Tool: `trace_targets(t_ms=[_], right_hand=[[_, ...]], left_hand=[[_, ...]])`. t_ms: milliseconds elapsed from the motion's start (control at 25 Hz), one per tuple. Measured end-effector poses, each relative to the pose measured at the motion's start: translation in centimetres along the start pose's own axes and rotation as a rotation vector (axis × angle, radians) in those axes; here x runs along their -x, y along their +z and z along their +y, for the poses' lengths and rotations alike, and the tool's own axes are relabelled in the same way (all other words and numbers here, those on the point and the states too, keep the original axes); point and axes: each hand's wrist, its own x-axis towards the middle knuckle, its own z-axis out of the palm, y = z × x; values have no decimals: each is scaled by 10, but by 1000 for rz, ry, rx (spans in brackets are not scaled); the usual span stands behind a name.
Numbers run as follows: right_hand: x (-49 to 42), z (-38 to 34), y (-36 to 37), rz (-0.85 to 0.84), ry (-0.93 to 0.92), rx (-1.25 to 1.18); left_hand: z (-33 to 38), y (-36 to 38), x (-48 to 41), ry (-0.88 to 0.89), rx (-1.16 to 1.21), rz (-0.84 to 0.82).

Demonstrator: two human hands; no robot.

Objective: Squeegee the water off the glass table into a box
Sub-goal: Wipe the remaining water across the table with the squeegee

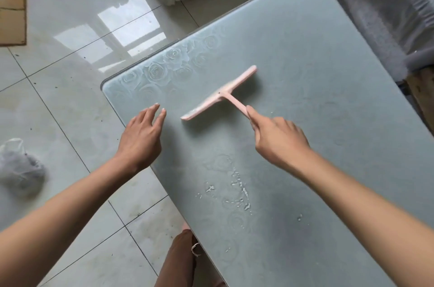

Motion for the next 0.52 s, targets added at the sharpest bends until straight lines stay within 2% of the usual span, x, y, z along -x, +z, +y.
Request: trace_targets(t_ms=[120, 280, 360, 440, 520], right_hand=[[48, -6, 11, -62, 61, 166], [88, -12, -14, -236, 119, 136], [78, -3, -42, -204, 167, 76], [44, 8, -66, -96, 208, 39], [2, 11, -80, -58, 262, 13]], left_hand=[[-4, -4, -3, 21, -9, -13], [12, -15, -3, 46, -5, -56], [20, -19, -8, 80, -3, -58], [28, -20, -19, 98, 9, -55], [37, -18, -32, 95, 17, -61]])
